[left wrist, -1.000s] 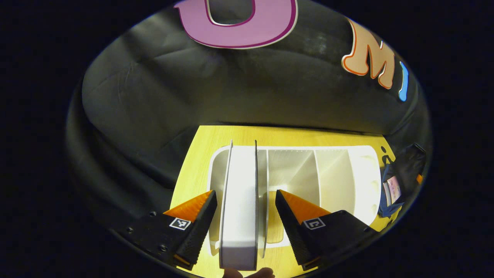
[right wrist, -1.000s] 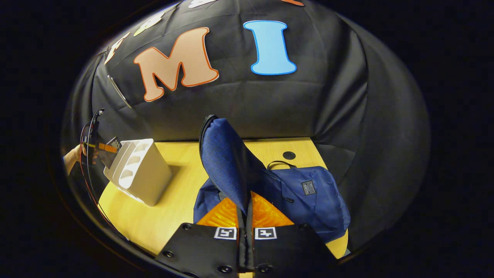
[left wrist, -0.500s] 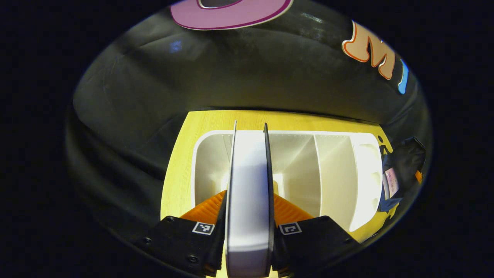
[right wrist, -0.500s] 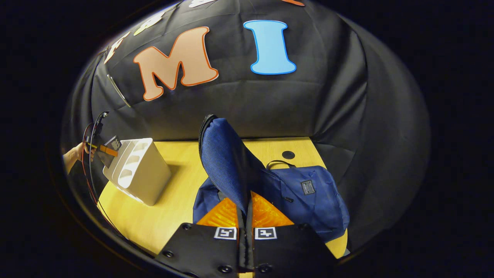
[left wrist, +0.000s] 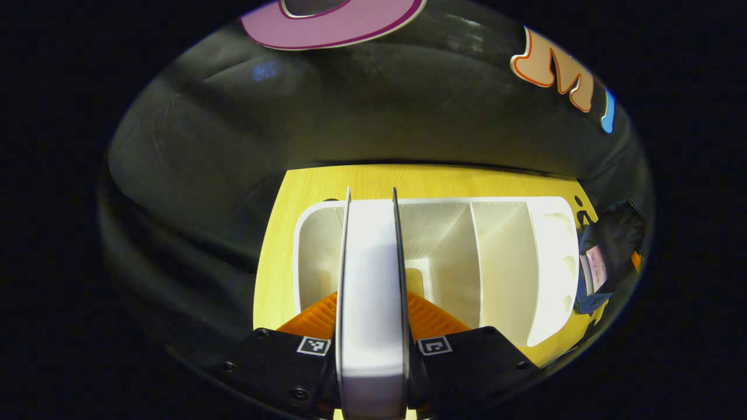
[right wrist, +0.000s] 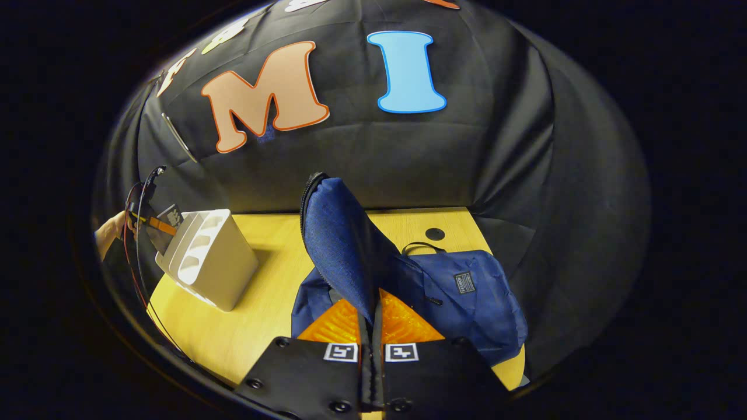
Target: Open the schoolbag, grab two books from the bookshelf and put them into the schoolbag.
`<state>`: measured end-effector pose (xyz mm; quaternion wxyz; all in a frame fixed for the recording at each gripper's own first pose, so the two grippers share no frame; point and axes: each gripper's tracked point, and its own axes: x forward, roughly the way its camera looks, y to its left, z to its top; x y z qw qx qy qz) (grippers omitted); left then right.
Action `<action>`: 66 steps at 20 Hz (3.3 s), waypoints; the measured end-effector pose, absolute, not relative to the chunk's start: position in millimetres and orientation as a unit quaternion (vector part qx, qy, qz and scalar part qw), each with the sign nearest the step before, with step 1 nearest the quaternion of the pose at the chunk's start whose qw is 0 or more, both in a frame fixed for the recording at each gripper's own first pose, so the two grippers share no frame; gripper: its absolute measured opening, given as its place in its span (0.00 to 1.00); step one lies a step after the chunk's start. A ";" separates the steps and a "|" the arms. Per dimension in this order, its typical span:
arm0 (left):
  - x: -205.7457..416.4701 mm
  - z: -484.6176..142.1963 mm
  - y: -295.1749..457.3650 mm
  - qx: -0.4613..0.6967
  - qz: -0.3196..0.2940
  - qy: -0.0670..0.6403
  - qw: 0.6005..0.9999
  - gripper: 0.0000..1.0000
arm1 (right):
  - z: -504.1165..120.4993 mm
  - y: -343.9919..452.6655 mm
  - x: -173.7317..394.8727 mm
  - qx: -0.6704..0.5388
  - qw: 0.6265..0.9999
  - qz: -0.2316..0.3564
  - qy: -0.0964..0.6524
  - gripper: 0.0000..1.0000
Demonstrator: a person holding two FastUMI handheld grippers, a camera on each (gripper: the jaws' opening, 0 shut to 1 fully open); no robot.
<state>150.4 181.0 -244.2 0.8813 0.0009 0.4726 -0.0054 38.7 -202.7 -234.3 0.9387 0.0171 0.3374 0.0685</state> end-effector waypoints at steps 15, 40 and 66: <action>132.7 -150.3 207.9 -0.045 0.004 0.442 0.896 0.39 | -234.3 -200.0 39.2 0.011 0.938 0.071 0.339 0.04; 131.6 -34.2 142.4 -0.415 -0.106 0.271 0.862 0.38 | -235.3 -199.1 35.7 0.012 0.937 0.076 0.339 0.04; 158.9 -135.5 -172.8 -0.515 -0.219 0.336 0.757 0.38 | -233.5 -205.7 29.3 0.053 0.943 0.092 0.315 0.01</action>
